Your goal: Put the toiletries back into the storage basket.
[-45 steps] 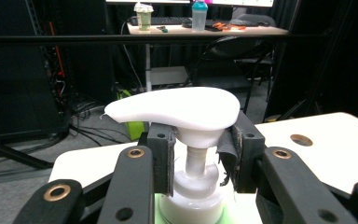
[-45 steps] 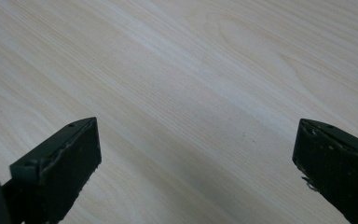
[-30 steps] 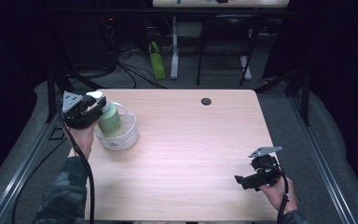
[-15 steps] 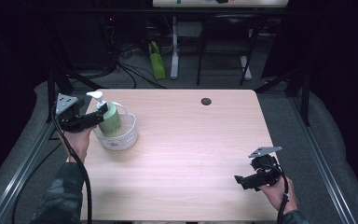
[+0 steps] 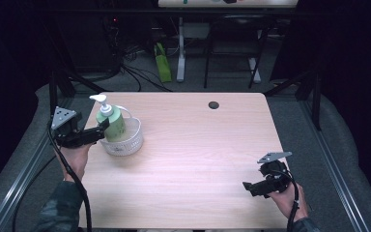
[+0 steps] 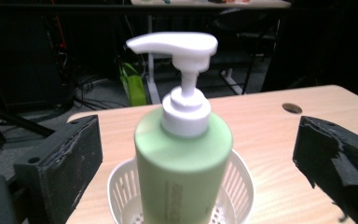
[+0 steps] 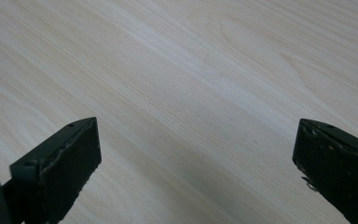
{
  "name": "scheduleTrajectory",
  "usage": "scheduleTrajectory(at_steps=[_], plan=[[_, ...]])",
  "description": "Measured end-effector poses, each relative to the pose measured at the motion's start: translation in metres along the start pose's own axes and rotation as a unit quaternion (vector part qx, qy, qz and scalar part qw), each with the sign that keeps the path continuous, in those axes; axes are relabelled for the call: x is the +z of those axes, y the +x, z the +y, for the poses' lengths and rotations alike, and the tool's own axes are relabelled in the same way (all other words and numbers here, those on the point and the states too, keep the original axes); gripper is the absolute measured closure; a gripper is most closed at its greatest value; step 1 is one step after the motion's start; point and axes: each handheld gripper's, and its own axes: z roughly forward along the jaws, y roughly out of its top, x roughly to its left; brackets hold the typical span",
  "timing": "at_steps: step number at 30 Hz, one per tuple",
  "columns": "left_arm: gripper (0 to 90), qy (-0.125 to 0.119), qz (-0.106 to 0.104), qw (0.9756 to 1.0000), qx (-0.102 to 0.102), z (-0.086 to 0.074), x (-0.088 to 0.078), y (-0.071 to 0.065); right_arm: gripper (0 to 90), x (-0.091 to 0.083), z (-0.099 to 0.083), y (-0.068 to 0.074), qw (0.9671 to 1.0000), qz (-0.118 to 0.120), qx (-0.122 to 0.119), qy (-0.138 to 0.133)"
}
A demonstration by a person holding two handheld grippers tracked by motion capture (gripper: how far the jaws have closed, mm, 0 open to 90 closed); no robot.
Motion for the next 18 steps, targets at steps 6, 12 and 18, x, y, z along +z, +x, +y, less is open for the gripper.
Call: scheduleTrajectory(at_steps=[6,12,18], plan=[[0.1,0.014,-0.005,0.9999,0.007,-0.009,-0.010,-0.009,0.4,0.000,0.000,0.001,1.0000,0.000,-0.001,0.001],[0.0,0.040,-0.013,0.9991,0.012,-0.026,-0.016,-0.016,0.4,0.001,0.000,0.001,1.0000,0.001,-0.001,0.002],[0.0,0.073,-0.022,0.9971,-0.002,-0.048,-0.017,-0.015,0.4,0.002,0.000,0.000,1.0000,0.004,-0.002,0.005]])
